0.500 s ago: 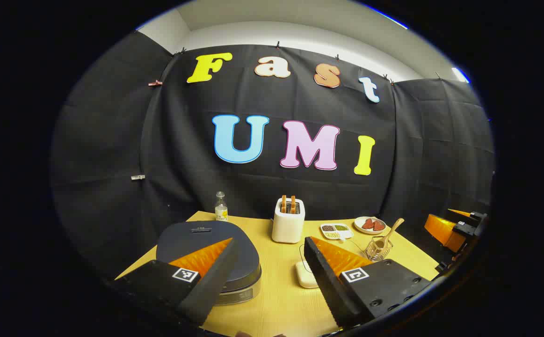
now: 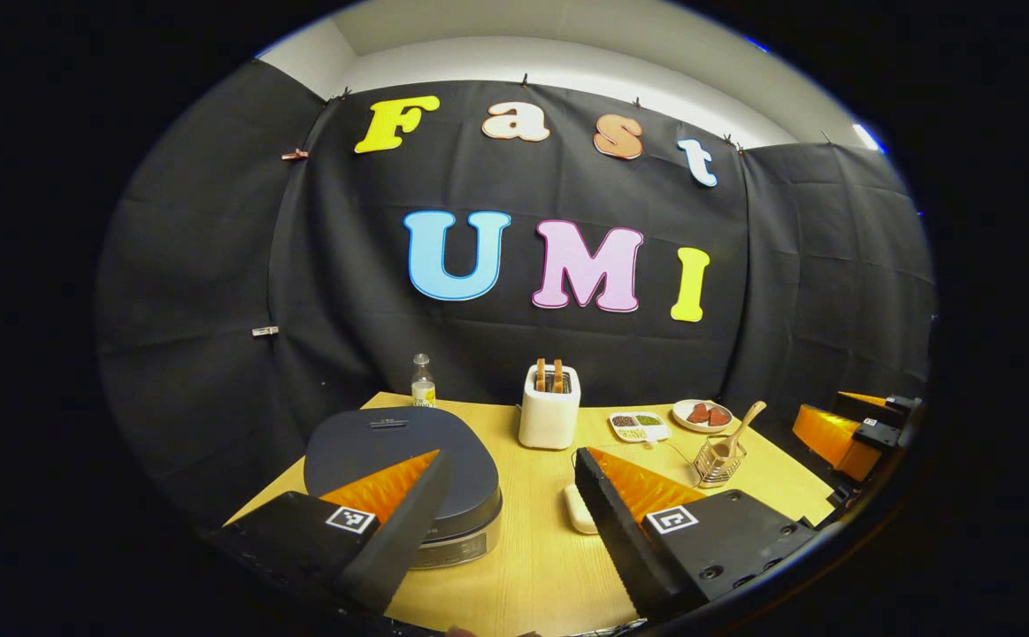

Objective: Close the left gripper, press the button to open the rice cooker; take a wooden spoon from the chopstick holder with the right hand, scoop a spoonful of rice and pour it into the rice cooker, then put the wooden spoon back into the chopstick holder.

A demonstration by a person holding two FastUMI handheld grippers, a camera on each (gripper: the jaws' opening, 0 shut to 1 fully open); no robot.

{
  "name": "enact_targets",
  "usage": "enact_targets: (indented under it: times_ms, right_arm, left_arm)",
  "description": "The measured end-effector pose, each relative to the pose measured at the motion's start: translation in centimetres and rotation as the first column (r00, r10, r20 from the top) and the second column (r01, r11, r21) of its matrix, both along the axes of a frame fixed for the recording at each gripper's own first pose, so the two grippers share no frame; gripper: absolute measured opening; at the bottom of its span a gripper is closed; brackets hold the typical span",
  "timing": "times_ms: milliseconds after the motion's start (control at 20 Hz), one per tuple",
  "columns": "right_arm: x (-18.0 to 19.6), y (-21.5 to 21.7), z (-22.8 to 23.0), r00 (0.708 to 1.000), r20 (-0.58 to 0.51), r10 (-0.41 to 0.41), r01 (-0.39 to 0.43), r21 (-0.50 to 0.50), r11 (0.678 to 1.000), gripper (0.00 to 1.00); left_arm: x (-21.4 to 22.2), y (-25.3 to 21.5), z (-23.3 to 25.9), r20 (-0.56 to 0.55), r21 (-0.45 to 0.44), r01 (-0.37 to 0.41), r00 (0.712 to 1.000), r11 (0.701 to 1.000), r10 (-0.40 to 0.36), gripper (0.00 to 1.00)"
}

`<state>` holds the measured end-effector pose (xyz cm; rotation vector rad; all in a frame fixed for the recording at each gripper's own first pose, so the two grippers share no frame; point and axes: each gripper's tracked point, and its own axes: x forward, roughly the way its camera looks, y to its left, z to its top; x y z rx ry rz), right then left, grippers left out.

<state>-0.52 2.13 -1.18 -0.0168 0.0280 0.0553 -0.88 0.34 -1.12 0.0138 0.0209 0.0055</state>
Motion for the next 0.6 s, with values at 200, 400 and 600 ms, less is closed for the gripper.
enact_targets:
  times_ms: [200, 400, 600]
  right_arm:
    - [0.1, -0.4, -0.1, 1.000, -0.004, -0.015, 0.015, 0.008, 1.000, 0.98]
    - [0.3, -0.9, -0.2, 0.999, 0.000, -0.039, 0.039, 0.015, 0.999, 0.98]
    - [0.2, -1.5, -0.4, 0.998, -0.006, -0.061, 0.061, 0.027, 0.998, 0.98]
  left_arm:
    - [0.1, 0.1, -0.2, -0.008, 0.000, 0.010, 1.000, 1.000, -0.010, 0.95]
    - [0.3, 0.4, -0.2, -0.007, 0.008, 0.023, 1.000, 1.000, -0.023, 0.95]
    - [0.9, 0.6, -0.4, -0.043, 0.001, 0.039, 0.998, 0.999, -0.039, 0.95]
